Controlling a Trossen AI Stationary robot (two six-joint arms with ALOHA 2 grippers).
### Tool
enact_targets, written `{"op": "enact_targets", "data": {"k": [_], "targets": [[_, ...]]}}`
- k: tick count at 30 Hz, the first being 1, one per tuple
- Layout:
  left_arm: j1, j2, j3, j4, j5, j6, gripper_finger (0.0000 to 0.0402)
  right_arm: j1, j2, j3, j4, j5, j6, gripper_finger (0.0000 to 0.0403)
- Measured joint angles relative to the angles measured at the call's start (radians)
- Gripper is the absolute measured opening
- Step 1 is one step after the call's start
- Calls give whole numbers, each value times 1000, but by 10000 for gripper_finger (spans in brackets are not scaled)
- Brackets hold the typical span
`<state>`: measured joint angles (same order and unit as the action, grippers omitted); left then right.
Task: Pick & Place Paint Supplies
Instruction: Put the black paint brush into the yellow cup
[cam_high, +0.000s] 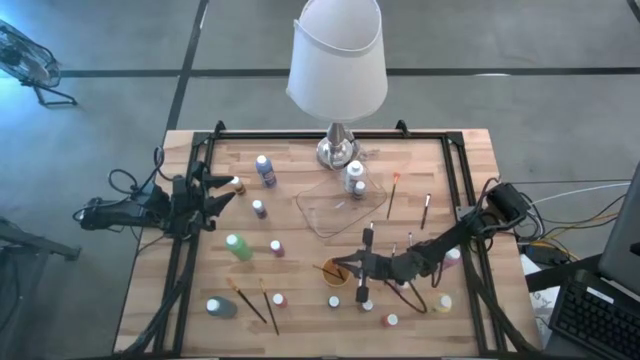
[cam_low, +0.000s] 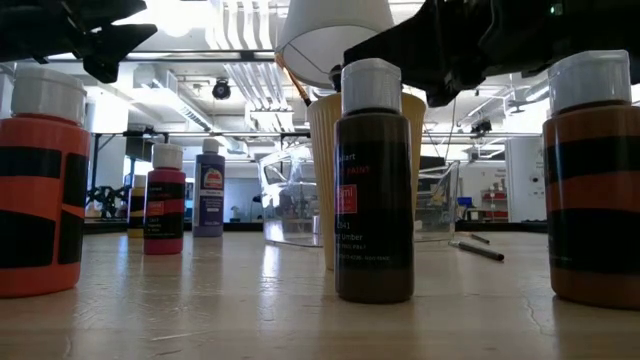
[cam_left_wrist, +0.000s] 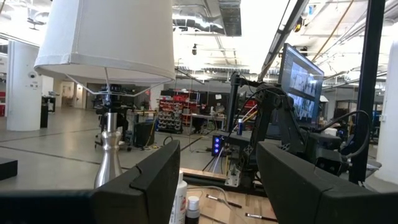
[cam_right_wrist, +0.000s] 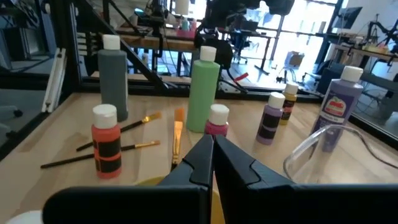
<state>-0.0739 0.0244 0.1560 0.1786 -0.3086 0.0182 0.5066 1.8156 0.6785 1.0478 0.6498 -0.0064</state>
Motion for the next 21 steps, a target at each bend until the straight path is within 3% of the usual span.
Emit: {"op": "enact_targets", "data": {"k": [9,15,21], "targets": [[0,0,0,0,0,0,218,-1,0,0,-3,0,8,19],[0,0,0,0,0,0,218,-1,0,0,-5,12,34,74],[0,0,0,0,0,0,218,8,-95,0,-17,167,-30,132]]}}
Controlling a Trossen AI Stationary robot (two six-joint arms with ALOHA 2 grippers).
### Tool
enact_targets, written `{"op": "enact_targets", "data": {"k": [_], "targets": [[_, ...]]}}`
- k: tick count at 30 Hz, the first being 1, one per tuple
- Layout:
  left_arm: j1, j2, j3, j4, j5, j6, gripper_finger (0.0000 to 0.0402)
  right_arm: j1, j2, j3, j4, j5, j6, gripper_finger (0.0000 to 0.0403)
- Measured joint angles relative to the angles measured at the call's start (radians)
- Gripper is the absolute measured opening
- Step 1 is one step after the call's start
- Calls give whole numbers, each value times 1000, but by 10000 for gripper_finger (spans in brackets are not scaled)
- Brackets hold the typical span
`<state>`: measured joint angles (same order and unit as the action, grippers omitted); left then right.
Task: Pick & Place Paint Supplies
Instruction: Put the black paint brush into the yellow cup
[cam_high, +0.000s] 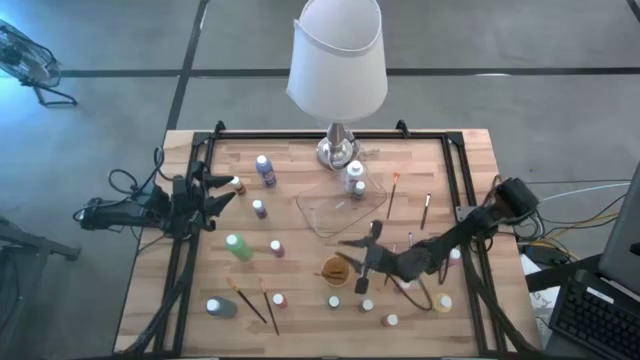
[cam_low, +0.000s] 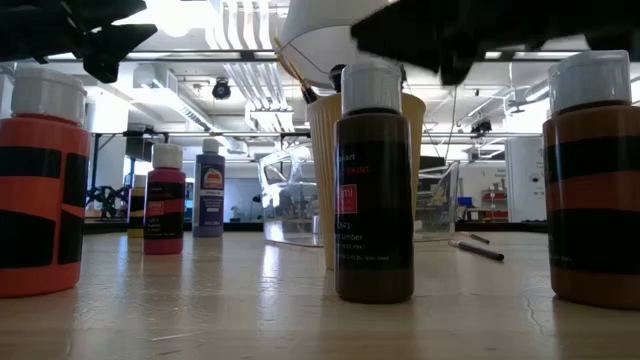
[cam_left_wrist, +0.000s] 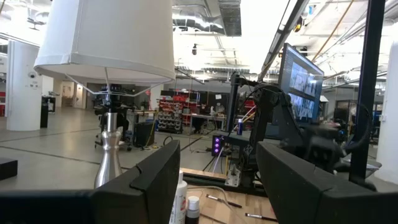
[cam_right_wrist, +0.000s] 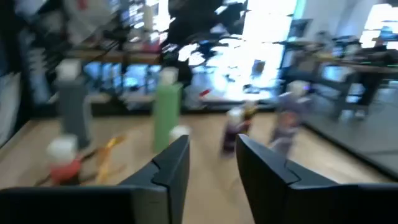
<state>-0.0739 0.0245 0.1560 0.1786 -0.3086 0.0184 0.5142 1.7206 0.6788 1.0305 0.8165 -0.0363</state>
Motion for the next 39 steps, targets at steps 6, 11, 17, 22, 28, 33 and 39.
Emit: {"op": "enact_targets", "data": {"k": [6,11,17,22,28,33,39], "targets": [[0,0,0,0,0,0,218,-14,-298,13,-434,62,159,169],[0,0,0,0,0,0,218,-75,-547,82,-1086,64,463,185],[0,0,0,0,0,0,218,-220,-754,122,-1546,58,728,183],[0,0,0,0,0,0,218,-400,-848,120,-1624,-5,753,172],[0,0,0,0,0,0,218,-688,-836,119,-1626,-232,736,182],[0,0,0,0,0,0,218,-913,-774,119,-1626,-420,711,199],[0,0,0,0,0,0,218,-1075,-679,119,-1620,-557,687,215]]}}
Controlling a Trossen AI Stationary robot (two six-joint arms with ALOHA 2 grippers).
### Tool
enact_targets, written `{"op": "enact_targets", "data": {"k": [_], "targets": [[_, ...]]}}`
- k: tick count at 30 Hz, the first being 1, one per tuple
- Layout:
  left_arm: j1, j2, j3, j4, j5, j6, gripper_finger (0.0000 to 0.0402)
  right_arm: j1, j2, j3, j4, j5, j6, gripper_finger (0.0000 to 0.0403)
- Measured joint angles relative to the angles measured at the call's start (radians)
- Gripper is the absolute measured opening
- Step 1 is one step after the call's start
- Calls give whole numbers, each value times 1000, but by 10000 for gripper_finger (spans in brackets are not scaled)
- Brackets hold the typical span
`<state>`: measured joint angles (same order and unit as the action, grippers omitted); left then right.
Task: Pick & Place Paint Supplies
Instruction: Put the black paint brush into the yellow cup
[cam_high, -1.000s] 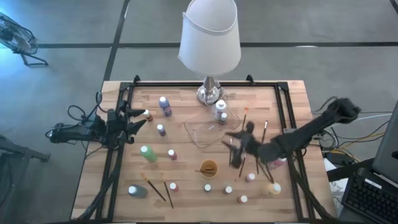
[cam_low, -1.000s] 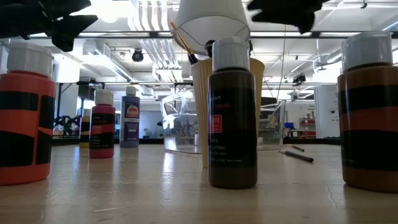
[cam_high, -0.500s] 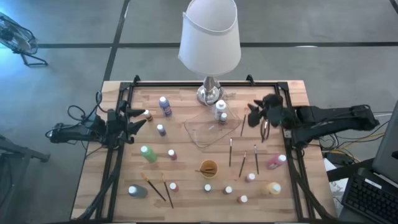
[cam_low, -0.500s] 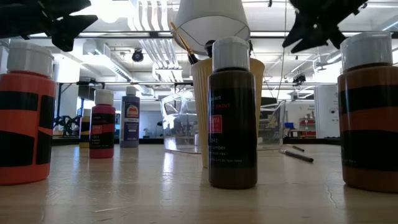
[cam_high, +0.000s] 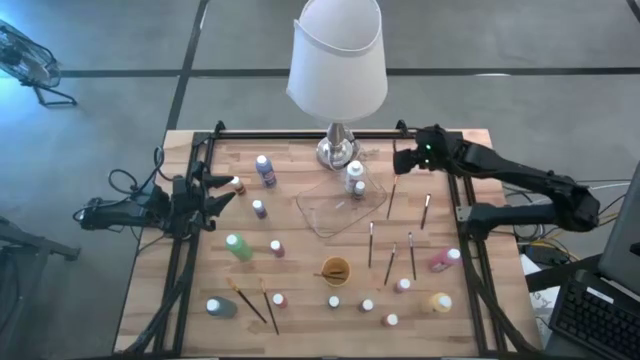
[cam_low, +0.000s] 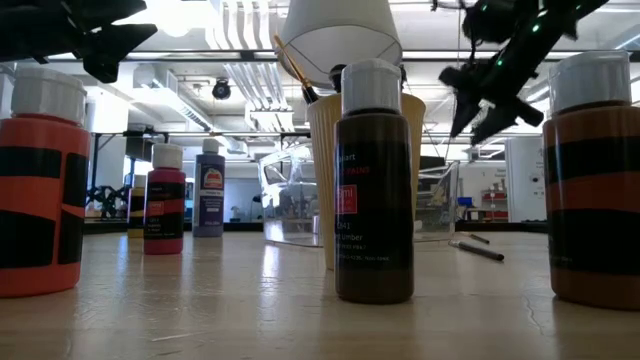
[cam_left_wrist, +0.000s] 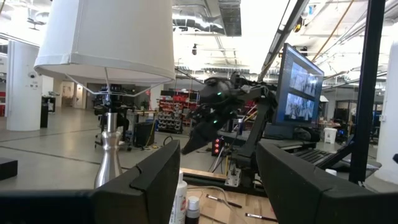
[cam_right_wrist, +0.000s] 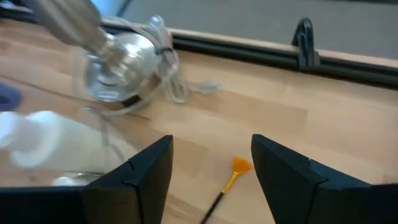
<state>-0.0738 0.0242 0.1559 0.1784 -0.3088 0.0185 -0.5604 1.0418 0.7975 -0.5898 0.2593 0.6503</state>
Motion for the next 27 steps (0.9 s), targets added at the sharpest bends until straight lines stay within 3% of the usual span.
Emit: {"op": "enact_targets", "data": {"k": [10,27], "targets": [[0,0,0,0,0,0,218,-69,196,0,12,1,-33,237],[0,0,0,0,0,0,218,-150,436,46,34,-91,101,247]]}}
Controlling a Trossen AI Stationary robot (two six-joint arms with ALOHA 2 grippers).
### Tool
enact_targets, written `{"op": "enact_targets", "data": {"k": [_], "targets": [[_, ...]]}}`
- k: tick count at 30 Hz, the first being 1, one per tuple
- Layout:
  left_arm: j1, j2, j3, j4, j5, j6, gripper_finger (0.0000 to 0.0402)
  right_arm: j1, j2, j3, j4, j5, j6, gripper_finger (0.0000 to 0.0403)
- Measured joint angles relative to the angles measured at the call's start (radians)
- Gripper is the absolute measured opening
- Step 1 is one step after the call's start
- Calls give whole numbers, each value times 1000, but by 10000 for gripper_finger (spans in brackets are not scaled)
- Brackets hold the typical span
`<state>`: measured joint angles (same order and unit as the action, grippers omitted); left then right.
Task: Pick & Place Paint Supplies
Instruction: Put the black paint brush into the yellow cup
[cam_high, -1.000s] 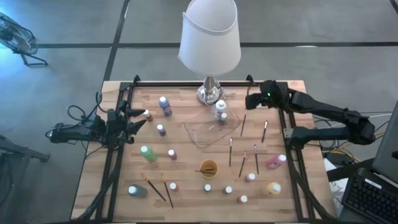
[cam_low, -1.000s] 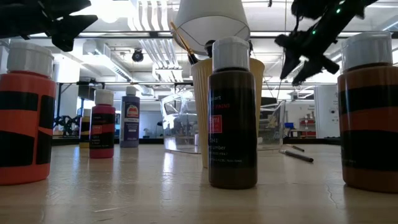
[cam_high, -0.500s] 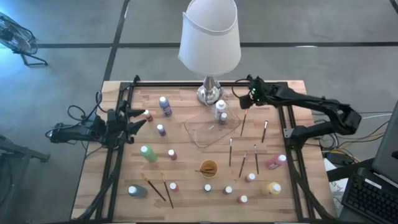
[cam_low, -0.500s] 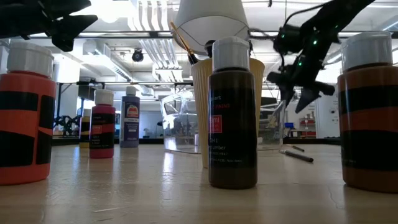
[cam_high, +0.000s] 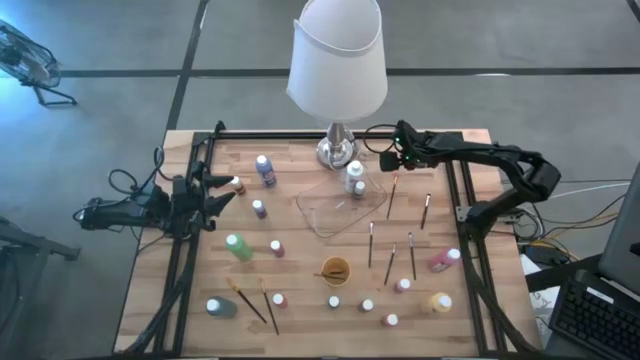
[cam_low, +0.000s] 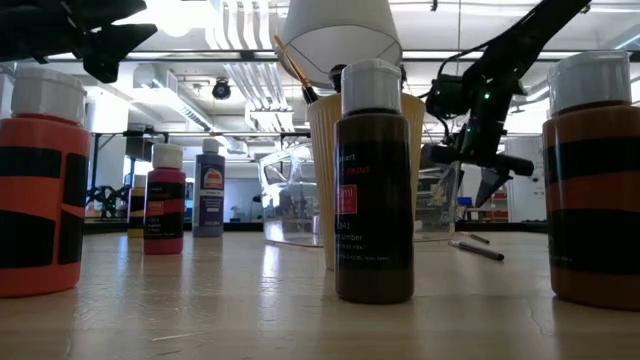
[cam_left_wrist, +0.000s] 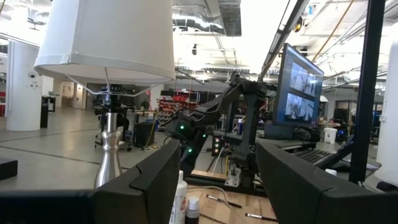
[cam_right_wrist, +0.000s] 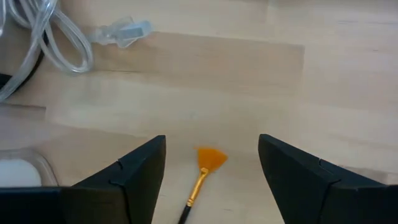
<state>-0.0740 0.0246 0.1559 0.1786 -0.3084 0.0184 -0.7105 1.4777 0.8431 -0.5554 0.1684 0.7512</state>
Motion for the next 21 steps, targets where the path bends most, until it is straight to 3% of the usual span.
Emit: {"op": "enact_targets", "data": {"k": [11,21], "targets": [[0,0,0,0,0,0,218,0,91,14,-16,-86,89,213],[0,0,0,0,0,0,218,0,168,14,-18,-99,110,218]]}}
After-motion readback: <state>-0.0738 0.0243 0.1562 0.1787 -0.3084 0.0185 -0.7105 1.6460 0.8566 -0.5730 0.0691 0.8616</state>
